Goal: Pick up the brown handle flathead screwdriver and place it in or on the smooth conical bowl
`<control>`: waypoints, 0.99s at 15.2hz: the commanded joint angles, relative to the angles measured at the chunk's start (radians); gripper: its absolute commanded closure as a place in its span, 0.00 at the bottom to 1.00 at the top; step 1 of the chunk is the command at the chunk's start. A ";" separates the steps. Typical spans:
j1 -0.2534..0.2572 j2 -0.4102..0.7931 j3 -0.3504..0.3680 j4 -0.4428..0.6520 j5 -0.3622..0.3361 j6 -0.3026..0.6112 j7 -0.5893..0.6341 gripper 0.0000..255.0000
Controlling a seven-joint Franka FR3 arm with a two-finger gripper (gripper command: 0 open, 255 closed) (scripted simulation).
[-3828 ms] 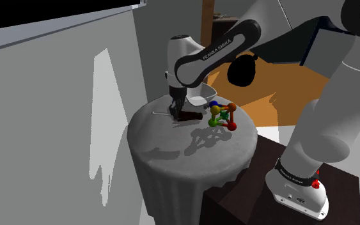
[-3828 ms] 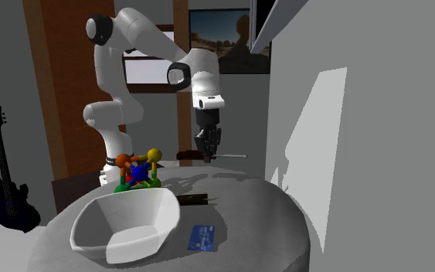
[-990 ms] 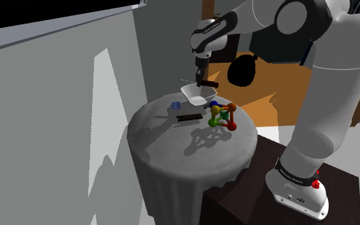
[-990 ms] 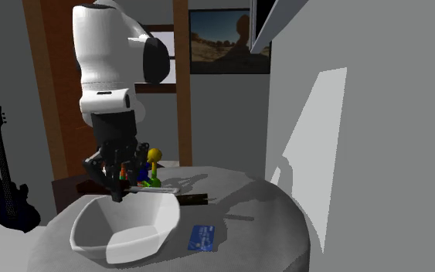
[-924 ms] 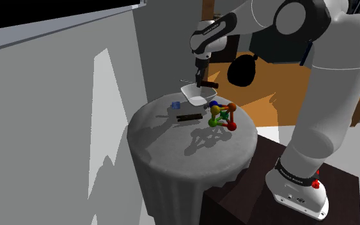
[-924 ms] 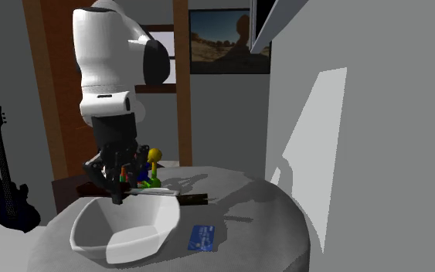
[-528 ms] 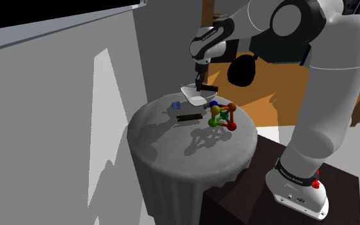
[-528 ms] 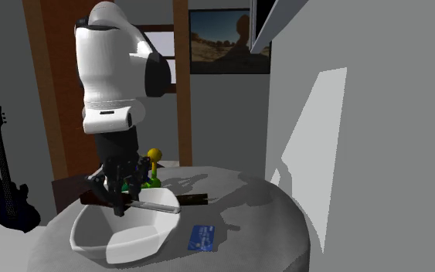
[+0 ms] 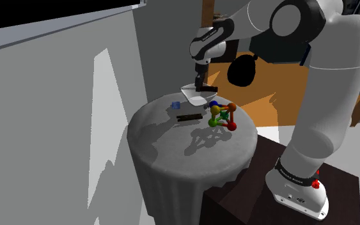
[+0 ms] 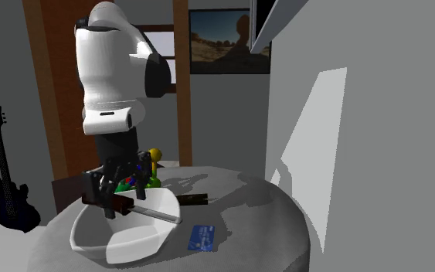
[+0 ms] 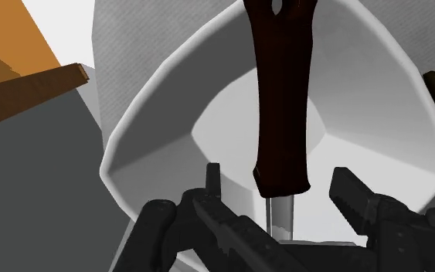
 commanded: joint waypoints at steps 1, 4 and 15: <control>0.000 0.000 0.000 0.000 0.000 0.000 0.000 0.00; 0.000 0.000 0.000 0.000 0.000 0.000 0.000 0.00; 0.001 -0.057 -0.006 0.056 -0.017 -0.112 0.011 0.00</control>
